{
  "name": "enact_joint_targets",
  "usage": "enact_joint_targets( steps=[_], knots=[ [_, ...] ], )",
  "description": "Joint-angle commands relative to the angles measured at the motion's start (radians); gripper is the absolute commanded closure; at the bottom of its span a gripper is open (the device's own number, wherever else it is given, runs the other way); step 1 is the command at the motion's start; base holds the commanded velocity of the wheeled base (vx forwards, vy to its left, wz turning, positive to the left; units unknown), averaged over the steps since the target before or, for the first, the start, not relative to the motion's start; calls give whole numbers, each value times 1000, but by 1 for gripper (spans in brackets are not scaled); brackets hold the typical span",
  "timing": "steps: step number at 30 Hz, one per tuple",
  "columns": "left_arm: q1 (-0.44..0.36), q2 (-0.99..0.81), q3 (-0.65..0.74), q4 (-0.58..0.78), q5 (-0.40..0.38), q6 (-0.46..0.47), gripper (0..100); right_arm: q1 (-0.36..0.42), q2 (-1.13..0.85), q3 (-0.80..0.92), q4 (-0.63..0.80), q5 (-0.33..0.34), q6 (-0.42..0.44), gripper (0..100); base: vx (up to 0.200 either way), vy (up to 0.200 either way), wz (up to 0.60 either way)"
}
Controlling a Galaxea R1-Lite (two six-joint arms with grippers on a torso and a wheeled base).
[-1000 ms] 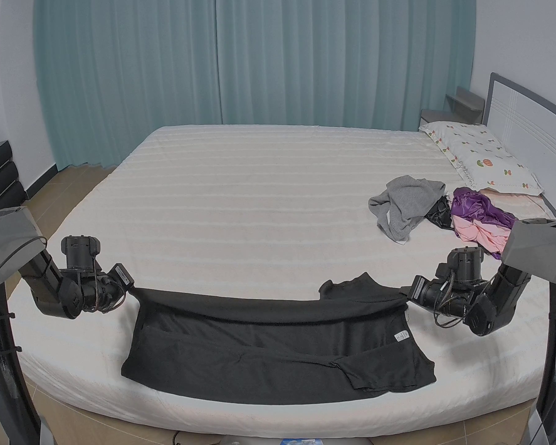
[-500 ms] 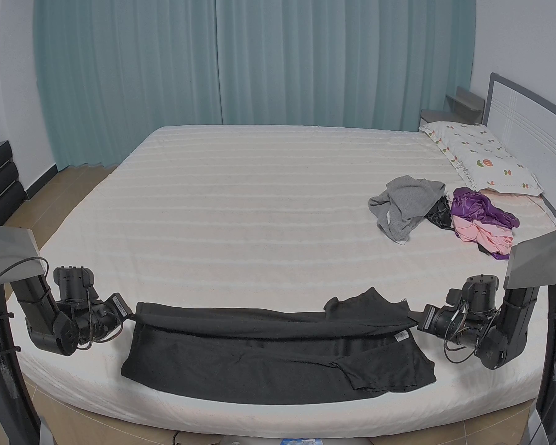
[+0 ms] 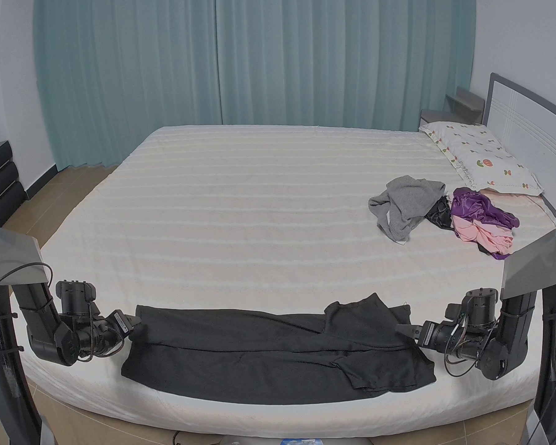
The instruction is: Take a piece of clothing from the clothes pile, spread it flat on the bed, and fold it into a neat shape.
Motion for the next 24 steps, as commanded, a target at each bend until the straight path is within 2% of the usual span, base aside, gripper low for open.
enact_joint_targets(
  steps=[1,7,8,14,23,24],
  knots=[
    [0,-12,-18,0,1,-5,0,-19,-51,-39,10,22,38,0,0,0,0],
    [3,-23,-124,9,3,-50,0,-38,-30,-140,79,24,58,0,0,0,0],
    [-2,-17,-182,35,4,-77,0,-30,4,-183,133,25,61,0,0,0,0],
    [-37,81,-334,148,15,-79,0,2,35,-289,203,17,93,0,0,0,0],
    [-58,127,-381,161,30,-71,0,5,53,-399,350,13,101,0,0,0,0],
    [-60,127,-378,161,32,-68,100,5,55,-407,353,13,101,0,0,0,0]
  ],
)
